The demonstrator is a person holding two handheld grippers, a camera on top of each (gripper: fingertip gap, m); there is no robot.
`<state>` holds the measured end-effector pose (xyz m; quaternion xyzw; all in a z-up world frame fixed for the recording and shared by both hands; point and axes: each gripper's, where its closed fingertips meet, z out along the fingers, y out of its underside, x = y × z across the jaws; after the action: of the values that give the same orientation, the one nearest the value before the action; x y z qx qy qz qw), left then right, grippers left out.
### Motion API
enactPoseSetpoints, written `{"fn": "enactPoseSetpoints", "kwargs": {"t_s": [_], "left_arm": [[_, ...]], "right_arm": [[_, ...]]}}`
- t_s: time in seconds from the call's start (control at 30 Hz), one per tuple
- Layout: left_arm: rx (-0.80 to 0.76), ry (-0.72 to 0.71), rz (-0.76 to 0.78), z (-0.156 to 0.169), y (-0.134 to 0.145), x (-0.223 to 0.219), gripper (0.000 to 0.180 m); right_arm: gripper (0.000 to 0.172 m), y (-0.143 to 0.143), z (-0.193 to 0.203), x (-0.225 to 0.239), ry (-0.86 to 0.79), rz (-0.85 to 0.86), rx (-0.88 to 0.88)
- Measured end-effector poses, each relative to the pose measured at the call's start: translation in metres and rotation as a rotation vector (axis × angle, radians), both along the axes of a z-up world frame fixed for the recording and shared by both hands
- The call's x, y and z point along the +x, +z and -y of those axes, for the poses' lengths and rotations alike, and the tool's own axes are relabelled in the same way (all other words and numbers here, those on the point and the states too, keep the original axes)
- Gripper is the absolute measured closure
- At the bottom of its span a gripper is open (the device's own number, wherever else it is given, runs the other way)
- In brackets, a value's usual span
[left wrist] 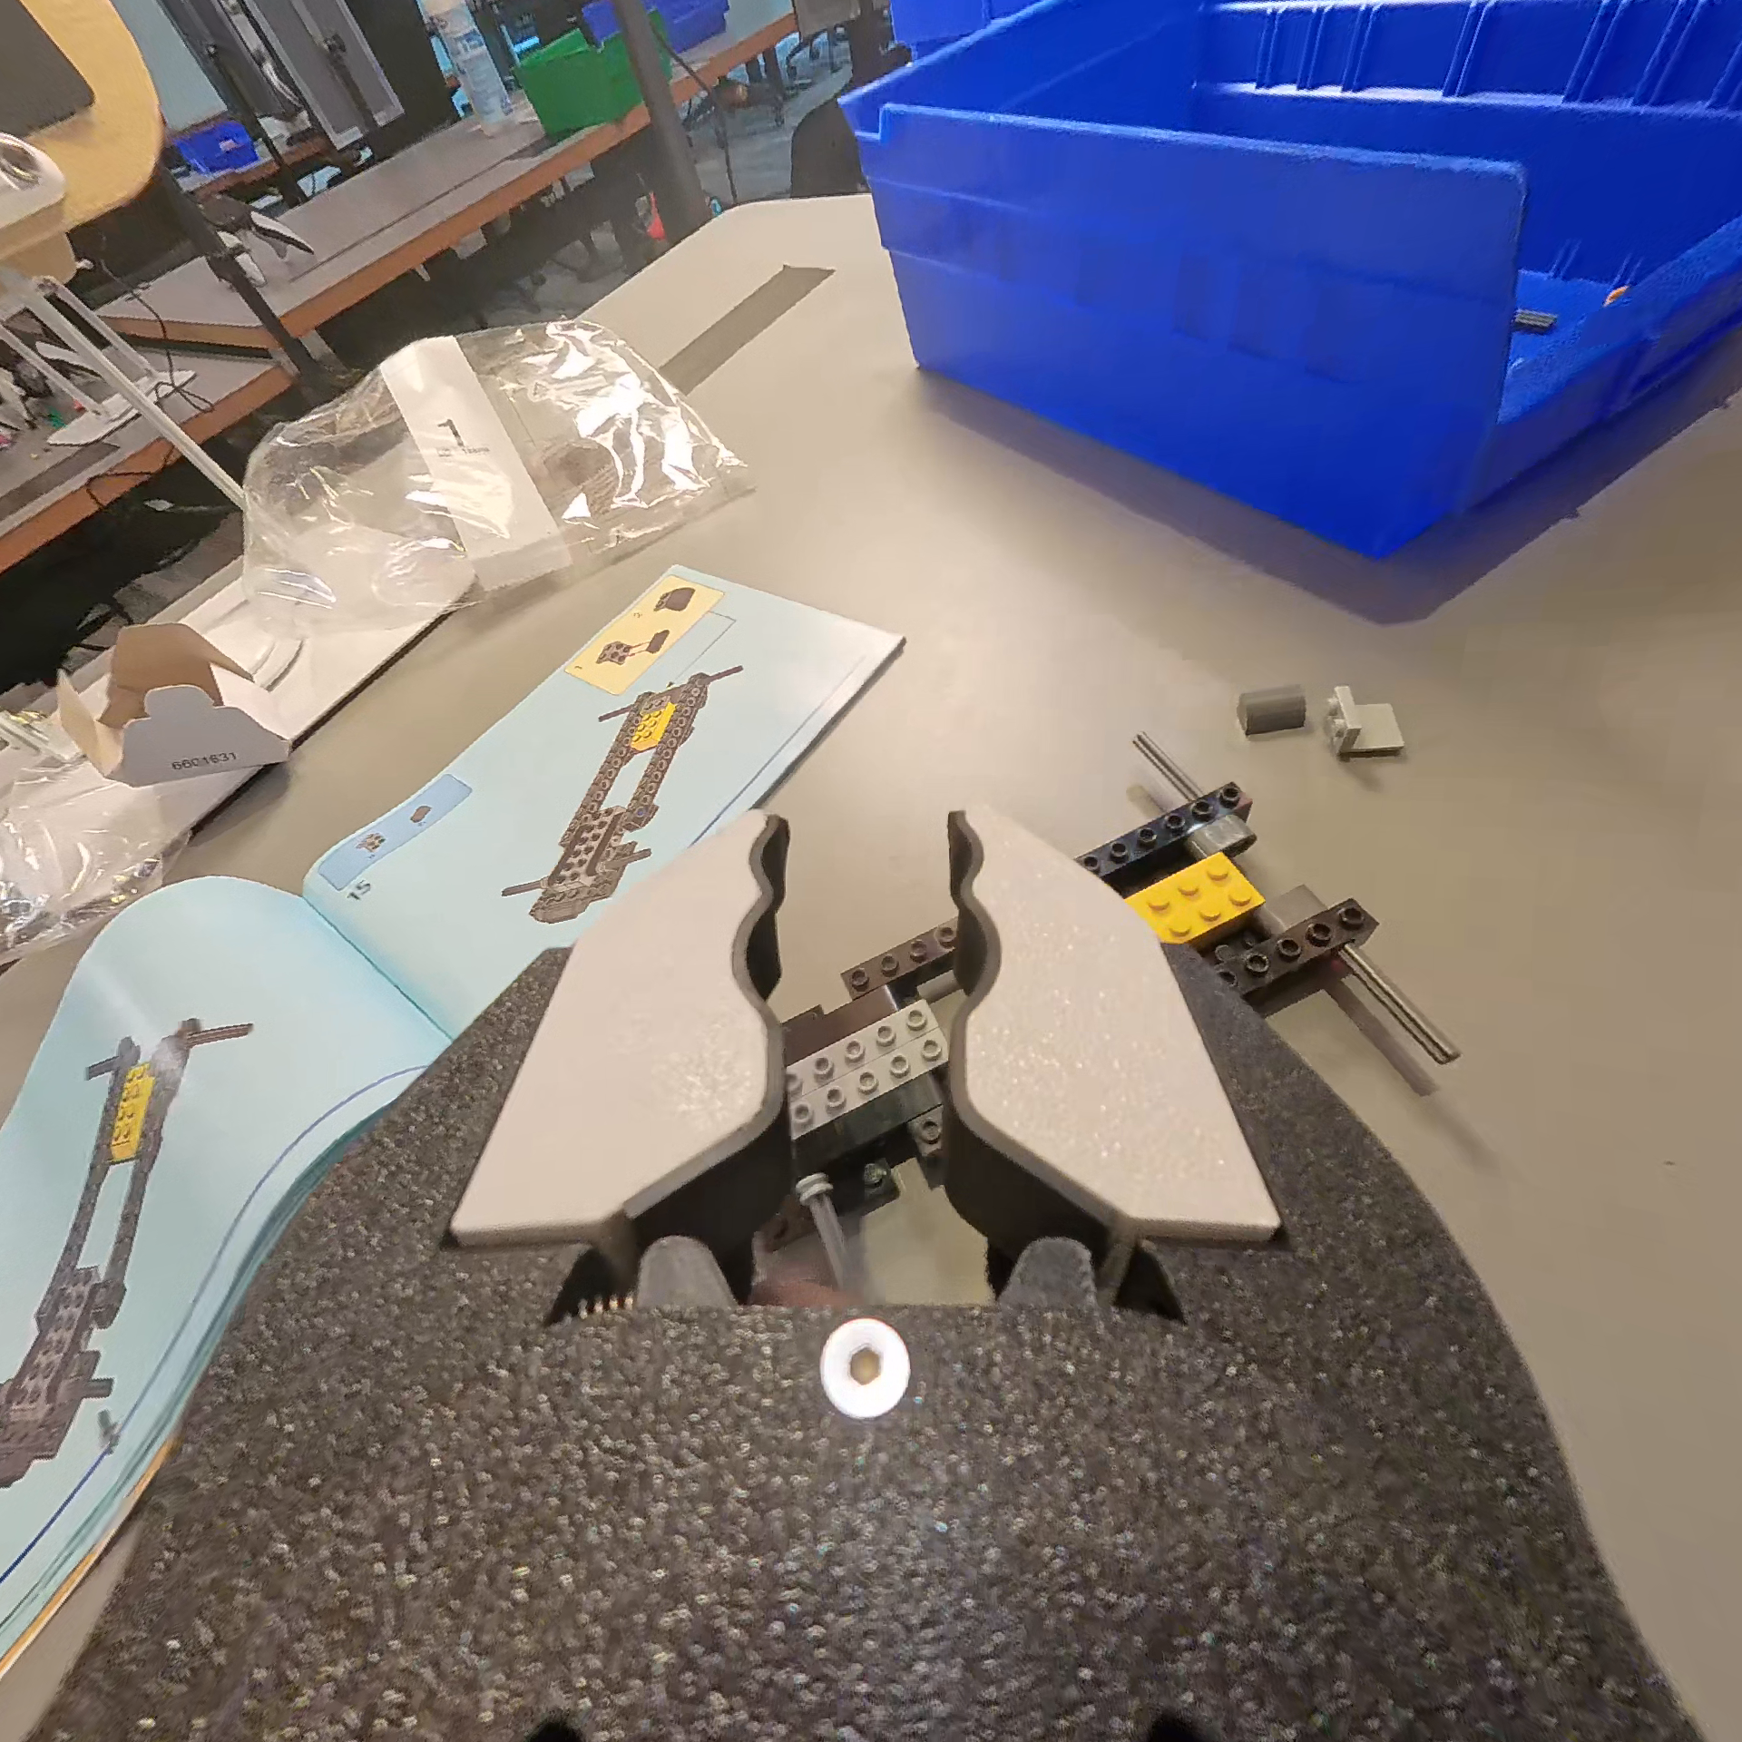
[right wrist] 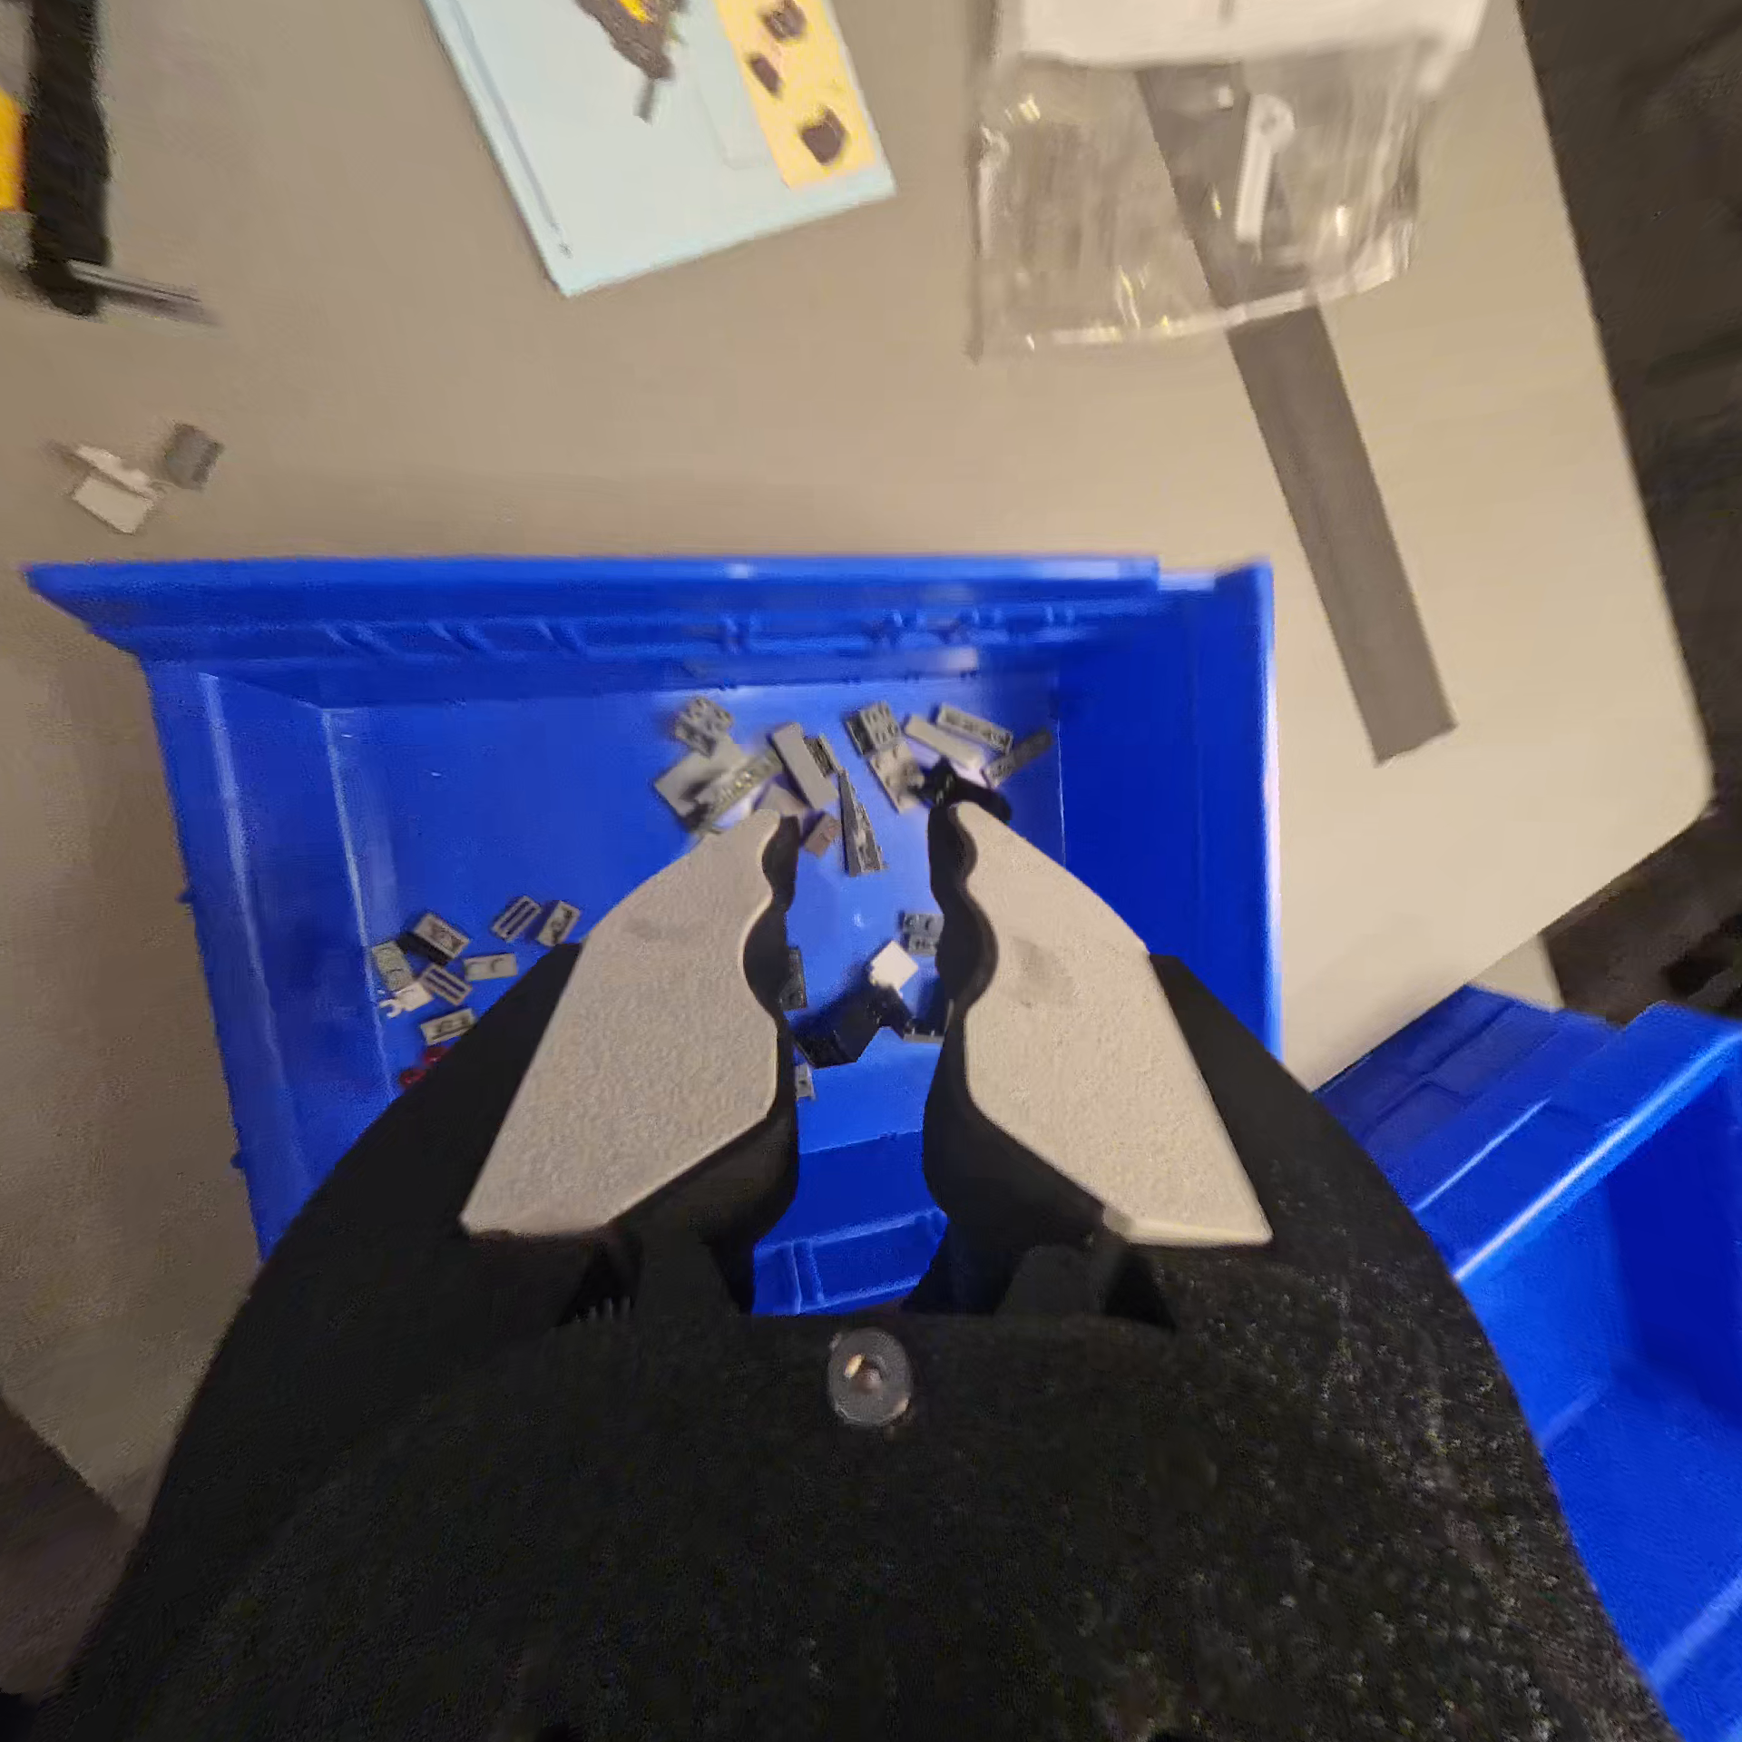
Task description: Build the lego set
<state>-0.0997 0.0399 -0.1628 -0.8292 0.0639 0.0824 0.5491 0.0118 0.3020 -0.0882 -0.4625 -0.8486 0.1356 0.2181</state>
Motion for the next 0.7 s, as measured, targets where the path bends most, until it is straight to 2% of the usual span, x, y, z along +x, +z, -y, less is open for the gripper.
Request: {"fn": "enactPoseSetpoints", "kwargs": {"t_s": [0.1,0.2,0.3,0.5,0.7], "left_arm": [[0.031,0.022,-0.018,0.004,0.010,-0.008,0.147],[0.079,0.056,0.011,0.006,0.016,-0.019,0.147],[0.103,0.051,0.101,0.002,0.012,-0.018,0.148],[0.054,0.015,0.111,-0.002,0.005,-0.014,0.147],[-0.011,-0.099,0.097,-0.003,-0.003,0.006,0.146]], "right_arm": [[0.144,-0.031,-0.032,0.013,-0.116,-0.036,-0.099],[0.144,-0.052,-0.044,0.012,-0.199,-0.085,-0.195],[0.144,-0.036,-0.053,0.002,-0.269,-0.222,-0.192],[0.145,-0.005,-0.059,0.022,-0.283,-0.329,-0.195],[0.145,-0.029,-0.037,0.028,-0.195,-0.249,-0.186]]}}
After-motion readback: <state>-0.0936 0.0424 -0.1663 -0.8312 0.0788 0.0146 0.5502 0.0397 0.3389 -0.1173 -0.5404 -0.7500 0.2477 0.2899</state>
